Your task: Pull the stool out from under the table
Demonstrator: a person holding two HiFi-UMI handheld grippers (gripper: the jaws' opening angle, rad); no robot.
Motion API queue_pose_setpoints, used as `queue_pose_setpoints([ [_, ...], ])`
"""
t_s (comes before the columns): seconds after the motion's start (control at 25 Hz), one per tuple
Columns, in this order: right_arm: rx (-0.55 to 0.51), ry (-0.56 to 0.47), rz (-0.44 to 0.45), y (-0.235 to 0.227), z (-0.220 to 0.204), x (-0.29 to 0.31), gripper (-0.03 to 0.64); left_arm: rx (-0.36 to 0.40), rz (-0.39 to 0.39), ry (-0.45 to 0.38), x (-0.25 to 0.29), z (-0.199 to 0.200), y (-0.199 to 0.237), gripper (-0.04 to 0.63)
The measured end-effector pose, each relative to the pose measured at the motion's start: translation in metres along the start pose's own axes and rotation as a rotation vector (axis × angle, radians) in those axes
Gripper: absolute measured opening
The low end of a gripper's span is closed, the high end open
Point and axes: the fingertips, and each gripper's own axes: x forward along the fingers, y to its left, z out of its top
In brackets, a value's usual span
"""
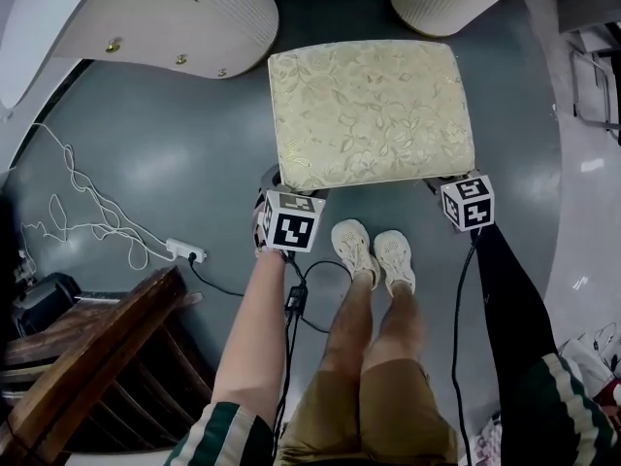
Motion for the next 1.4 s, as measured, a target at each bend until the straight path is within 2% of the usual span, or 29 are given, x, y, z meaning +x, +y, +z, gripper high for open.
queue_pose_setpoints([
  [0.88,0.018,0.130,0.082,0.004,0.008,-0.022,0.407,-0.074,-0.009,0.106,-0.031,0.003,-0.011,0.379],
  [1.24,0.040,0.203,0.092,0.008,0.009,-0.037,0.407,-0.096,-0.050,0.171,-0.042,0.003,-0.016,0.379],
  [1.4,0.047,0.219,0.081,0.010,0.005,-0.036,0.406,-0.091,-0.072,0.176,-0.037,0.000,-0.015,0.379],
])
